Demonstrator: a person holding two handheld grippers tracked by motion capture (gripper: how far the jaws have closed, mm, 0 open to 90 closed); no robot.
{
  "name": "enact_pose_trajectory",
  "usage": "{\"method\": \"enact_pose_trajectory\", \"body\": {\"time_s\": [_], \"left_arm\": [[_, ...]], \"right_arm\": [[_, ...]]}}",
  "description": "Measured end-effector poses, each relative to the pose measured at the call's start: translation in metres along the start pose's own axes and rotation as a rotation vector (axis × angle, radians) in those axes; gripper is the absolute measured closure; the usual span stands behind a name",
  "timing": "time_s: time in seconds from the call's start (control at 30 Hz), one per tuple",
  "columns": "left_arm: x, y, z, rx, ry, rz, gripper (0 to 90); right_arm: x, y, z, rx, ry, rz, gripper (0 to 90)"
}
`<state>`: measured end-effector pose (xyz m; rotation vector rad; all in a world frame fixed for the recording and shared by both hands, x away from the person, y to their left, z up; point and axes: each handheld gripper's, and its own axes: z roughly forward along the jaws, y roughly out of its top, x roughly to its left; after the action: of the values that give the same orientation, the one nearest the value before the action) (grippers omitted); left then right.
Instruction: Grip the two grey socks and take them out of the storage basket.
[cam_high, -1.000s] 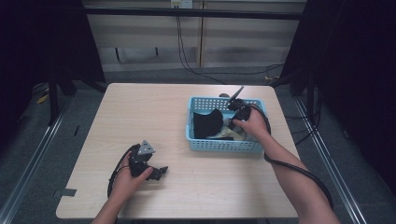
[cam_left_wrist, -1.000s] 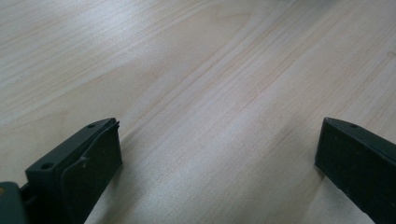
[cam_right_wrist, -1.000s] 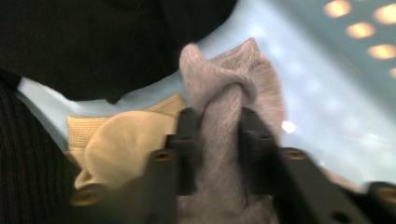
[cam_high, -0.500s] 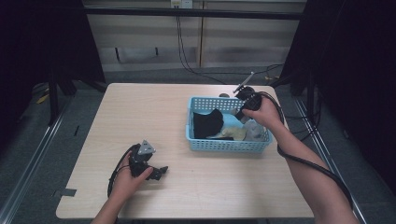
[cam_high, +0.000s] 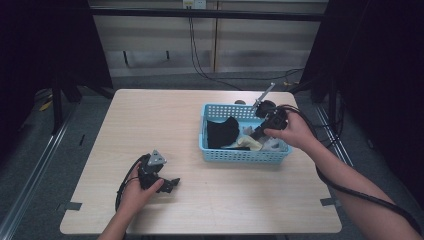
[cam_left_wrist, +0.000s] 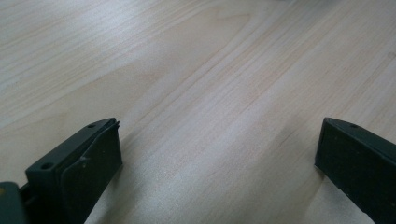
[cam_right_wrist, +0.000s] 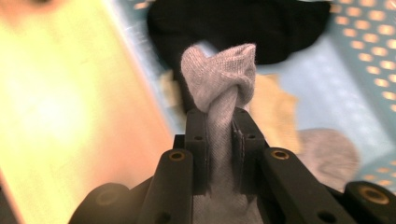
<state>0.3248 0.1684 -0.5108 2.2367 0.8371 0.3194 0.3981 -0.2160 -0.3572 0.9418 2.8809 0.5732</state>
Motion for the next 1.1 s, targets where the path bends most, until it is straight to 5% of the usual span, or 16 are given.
{"method": "enact_pose_trajectory", "body": {"time_s": [0.27, 0.5, 0.77, 0.97, 1.1], "left_arm": [[0.0, 0.0, 0.0, 0.0, 0.001, 0.0, 0.0], [0.0, 0.0, 0.0, 0.005, -0.001, 0.004, 0.0], [0.0, 0.0, 0.0, 0.004, -0.003, 0.0, 0.0], [0.0, 0.0, 0.0, 0.005, -0.001, 0.004, 0.0], [0.0, 0.0, 0.0, 0.005, -0.001, 0.004, 0.0]], "right_arm": [[0.054, -0.016, -0.007, -0.024, 0.075, -0.122, 79.3], [0.101, -0.04, 0.023, 0.035, 0.151, -0.204, 79.3], [0.103, -0.061, 0.07, 0.08, 0.162, -0.169, 79.1], [0.106, -0.061, 0.082, 0.106, 0.152, -0.172, 77.5], [0.106, -0.059, 0.083, 0.121, 0.156, -0.182, 66.9]]}}
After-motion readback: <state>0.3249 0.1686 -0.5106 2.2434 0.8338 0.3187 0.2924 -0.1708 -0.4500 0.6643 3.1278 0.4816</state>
